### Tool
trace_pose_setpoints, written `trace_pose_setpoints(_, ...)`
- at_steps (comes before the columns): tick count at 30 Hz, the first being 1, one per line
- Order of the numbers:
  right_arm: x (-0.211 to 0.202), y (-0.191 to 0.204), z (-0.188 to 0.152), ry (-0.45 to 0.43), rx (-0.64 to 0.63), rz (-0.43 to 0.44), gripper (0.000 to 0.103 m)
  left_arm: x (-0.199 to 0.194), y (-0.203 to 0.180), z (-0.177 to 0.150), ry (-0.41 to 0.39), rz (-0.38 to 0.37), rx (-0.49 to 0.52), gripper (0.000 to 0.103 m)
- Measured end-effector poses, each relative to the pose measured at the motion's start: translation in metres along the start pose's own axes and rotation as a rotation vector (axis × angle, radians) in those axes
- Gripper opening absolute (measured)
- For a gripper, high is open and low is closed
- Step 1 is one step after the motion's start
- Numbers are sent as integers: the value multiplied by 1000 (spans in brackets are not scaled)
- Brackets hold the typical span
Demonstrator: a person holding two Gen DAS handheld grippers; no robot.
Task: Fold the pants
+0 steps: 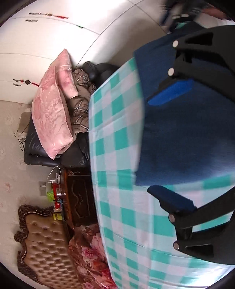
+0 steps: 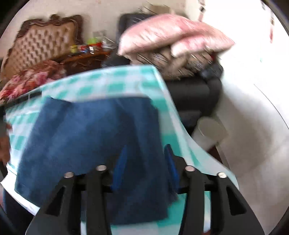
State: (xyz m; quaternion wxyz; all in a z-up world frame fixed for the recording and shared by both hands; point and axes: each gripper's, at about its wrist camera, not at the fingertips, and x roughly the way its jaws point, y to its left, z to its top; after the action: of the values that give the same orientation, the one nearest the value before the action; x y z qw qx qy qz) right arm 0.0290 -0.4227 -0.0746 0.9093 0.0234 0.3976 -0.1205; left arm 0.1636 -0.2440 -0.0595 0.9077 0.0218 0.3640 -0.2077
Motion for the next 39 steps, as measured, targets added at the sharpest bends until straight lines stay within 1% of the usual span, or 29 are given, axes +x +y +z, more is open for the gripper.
trace_pose_setpoints(1,7,9,9,-3,-32,5,63,-4,1,-11,24,-14,-19,99)
trace_pose_setpoints(2,16,15,17,2,-59,1,63,-8,3,-24,56,-14,-36,101)
trace_pose_setpoints(3,25,17,23,8,-73,-7,64,-13,3,-35,68,-5,-40,101)
trace_pose_setpoints(4,38,16,29,26,-76,-16,67,-16,4,-44,57,-1,-37,101)
trace_pose_setpoints(5,50,14,31,55,-73,-28,71,-18,4,-52,45,7,-30,101)
trace_pose_setpoints(6,67,10,31,111,-74,-54,72,-24,2,-60,49,31,-8,101)
trace_pose_setpoints(7,80,3,29,153,-56,-50,75,-26,2,-66,59,33,2,101)
trace_pose_setpoints(8,82,-2,24,159,-22,-32,79,-30,2,-70,60,26,6,101)
trace_pose_setpoints(10,80,-9,19,162,30,-8,82,-43,-2,-80,45,66,-7,100)
trace_pose_setpoints(11,76,-7,17,150,23,-23,82,-47,-5,-83,36,69,-11,100)
trace_pose_setpoints(12,71,-4,16,131,14,-47,82,-52,-10,-86,33,45,-15,100)
trace_pose_setpoints(13,64,-2,15,116,7,-74,82,-54,-17,-88,37,44,-12,94)
trace_pose_setpoints(14,51,1,14,89,-2,-111,82,-54,-23,-91,45,63,1,83)
trace_pose_setpoints(16,26,6,8,46,20,-115,84,-49,-32,-97,72,66,21,70)
trace_pose_setpoints(17,13,10,3,29,37,-95,86,-46,-33,-99,86,57,18,65)
trace_pose_setpoints(18,3,16,-4,22,35,-84,88,-38,-33,-104,127,39,6,62)
trace_pose_setpoints(19,0,19,-8,20,31,-89,88,-30,-32,-110,163,37,-5,59)
trace_pose_setpoints(22,-6,30,-25,47,27,-91,88,-28,-32,-116,150,43,9,60)
trace_pose_setpoints(24,3,30,-34,101,55,-63,88,-28,-32,-116,151,41,3,61)
trace_pose_setpoints(26,16,31,-42,149,54,-66,88,-29,-35,-117,145,50,12,64)
trace_pose_setpoints(27,17,33,-45,140,35,-74,88,-29,-36,-117,144,56,15,66)
trace_pose_setpoints(29,17,35,-47,125,23,-80,90,-30,-37,-118,142,82,11,80)
trace_pose_setpoints(30,18,34,-48,130,32,-74,91,-29,-35,-118,140,91,3,83)
trace_pose_setpoints(32,18,33,-48,131,36,-72,91,-30,-34,-118,140,110,4,96)
trace_pose_setpoints(35,17,35,-50,125,44,-87,91,-30,-29,-117,145,121,-24,101)
trace_pose_setpoints(36,16,35,-51,127,52,-91,91,-30,-29,-117,145,133,-29,101)
trace_pose_setpoints(39,15,38,-52,127,49,-107,91,-32,-34,-119,122,159,-3,101)
